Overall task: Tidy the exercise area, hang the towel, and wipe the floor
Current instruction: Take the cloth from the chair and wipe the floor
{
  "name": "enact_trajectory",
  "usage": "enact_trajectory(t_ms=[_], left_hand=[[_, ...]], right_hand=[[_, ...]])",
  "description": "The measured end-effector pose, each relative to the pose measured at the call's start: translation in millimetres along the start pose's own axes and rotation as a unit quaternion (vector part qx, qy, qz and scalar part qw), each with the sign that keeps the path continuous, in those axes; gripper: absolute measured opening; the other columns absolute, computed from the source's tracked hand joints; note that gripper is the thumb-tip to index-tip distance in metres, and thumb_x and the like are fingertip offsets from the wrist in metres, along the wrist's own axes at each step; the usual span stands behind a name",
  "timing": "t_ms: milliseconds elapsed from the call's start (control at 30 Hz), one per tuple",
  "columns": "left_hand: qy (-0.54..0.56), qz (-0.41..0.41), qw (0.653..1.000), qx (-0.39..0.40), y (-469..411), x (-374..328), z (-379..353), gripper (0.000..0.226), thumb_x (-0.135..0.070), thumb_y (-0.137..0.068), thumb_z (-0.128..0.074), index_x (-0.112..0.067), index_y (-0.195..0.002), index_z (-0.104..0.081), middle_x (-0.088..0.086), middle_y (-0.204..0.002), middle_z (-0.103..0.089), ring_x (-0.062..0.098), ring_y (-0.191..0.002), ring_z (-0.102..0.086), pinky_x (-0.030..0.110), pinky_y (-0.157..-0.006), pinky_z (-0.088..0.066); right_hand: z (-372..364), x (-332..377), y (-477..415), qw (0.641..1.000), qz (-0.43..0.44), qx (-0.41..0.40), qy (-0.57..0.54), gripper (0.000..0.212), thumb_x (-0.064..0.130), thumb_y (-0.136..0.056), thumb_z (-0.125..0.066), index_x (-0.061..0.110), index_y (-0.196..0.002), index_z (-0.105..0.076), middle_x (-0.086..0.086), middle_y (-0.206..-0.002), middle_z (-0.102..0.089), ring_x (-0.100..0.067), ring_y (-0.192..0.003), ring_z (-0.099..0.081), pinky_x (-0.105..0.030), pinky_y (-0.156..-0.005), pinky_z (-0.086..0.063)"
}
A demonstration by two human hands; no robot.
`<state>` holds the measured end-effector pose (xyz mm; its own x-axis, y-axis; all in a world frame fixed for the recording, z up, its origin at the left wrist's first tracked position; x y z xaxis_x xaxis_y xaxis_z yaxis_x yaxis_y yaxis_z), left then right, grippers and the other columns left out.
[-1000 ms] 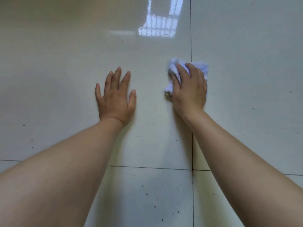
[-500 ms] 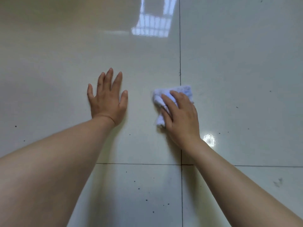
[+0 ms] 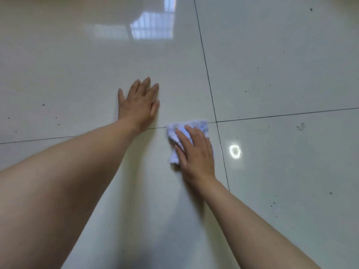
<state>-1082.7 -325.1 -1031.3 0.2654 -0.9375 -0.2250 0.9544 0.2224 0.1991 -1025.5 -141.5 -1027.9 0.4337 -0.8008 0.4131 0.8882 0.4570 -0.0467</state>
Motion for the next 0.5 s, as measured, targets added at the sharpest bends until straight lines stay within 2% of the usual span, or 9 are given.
enact_trajectory(t_ms=[67, 133, 200, 267, 333, 433, 500], left_hand=[[-0.023, -0.036, 0.999, 0.034, 25, 20, -3, 0.054, -0.041, -0.098, -0.03, -0.031, -0.149, -0.016, -0.003, -0.159, -0.005, 0.019, -0.146, -0.004, 0.057, -0.112, -0.009], [-0.025, -0.04, 0.997, 0.055, 47, 46, -1, 0.054, -0.043, -0.098, -0.028, -0.035, -0.149, -0.012, -0.003, -0.159, 0.0, 0.018, -0.146, 0.0, 0.056, -0.113, -0.007], [-0.017, -0.024, 0.997, 0.065, 69, 74, 2, 0.055, -0.043, -0.098, -0.028, -0.035, -0.149, -0.01, -0.003, -0.159, 0.003, 0.017, -0.146, 0.003, 0.055, -0.113, -0.005], [-0.02, -0.023, 0.997, 0.07, 89, 100, 3, 0.056, -0.044, -0.098, -0.028, -0.034, -0.149, -0.007, -0.003, -0.159, 0.006, 0.017, -0.146, 0.005, 0.054, -0.114, -0.004], [-0.03, -0.038, 0.996, 0.078, 105, 122, 4, 0.056, -0.044, -0.098, -0.027, -0.035, -0.149, -0.005, -0.003, -0.159, 0.008, 0.016, -0.146, 0.006, 0.052, -0.114, -0.003], [-0.043, -0.061, 0.994, 0.083, 118, 148, 5, 0.057, -0.047, -0.098, -0.025, -0.036, -0.149, -0.003, -0.003, -0.159, 0.01, 0.015, -0.146, 0.008, 0.049, -0.115, -0.002], [-0.05, -0.067, 0.993, 0.088, 119, 162, 6, 0.06, -0.05, -0.097, -0.025, -0.035, -0.149, -0.001, -0.003, -0.159, 0.012, 0.015, -0.145, 0.009, 0.049, -0.115, -0.001]], right_hand=[[5, -3, 0, 0.999, -0.039, -0.017, 0.004, 0.041, 0.036, -0.089, -0.043, 0.022, -0.125, -0.057, -0.005, -0.132, -0.053, -0.026, -0.119, -0.049, -0.036, -0.091, -0.04], [9, -1, -10, 0.991, -0.112, -0.063, 0.023, 0.042, 0.035, -0.088, -0.041, 0.02, -0.123, -0.058, -0.006, -0.13, -0.055, -0.028, -0.114, -0.052, -0.035, -0.09, -0.037], [4, 9, -17, 0.976, -0.198, -0.081, 0.035, 0.044, 0.035, -0.091, -0.037, 0.018, -0.129, -0.053, -0.006, -0.137, -0.048, -0.029, -0.122, -0.044, -0.037, -0.097, -0.031], [-13, 31, -24, 0.967, -0.246, -0.066, 0.027, 0.044, 0.035, -0.095, -0.038, 0.02, -0.136, -0.044, -0.004, -0.145, -0.038, -0.028, -0.132, -0.032, -0.038, -0.105, -0.021], [-33, 67, -30, 0.976, -0.212, -0.041, 0.021, 0.045, 0.037, -0.095, -0.036, 0.019, -0.137, -0.043, -0.005, -0.146, -0.037, -0.028, -0.134, -0.03, -0.04, -0.106, -0.021], [-58, 127, -24, 0.992, -0.124, -0.021, 0.014, 0.052, 0.043, -0.092, -0.03, 0.017, -0.132, -0.05, -0.008, -0.137, -0.048, -0.032, -0.127, -0.04, -0.042, -0.102, -0.031], [-70, 153, -6, 0.996, -0.085, -0.005, -0.004, 0.05, 0.043, -0.091, -0.032, 0.021, -0.133, -0.049, -0.005, -0.136, -0.049, -0.029, -0.128, -0.041, -0.042, -0.101, -0.033]])
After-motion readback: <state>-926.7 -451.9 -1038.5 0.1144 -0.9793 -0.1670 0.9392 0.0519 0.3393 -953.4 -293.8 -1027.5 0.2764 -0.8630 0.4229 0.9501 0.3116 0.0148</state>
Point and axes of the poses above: each hand's wrist, its own y-axis away from the middle knuckle, its own z-axis out of the back of the hand, x = y × z, the point moved 9 cm from there along -y, towards the middle knuckle
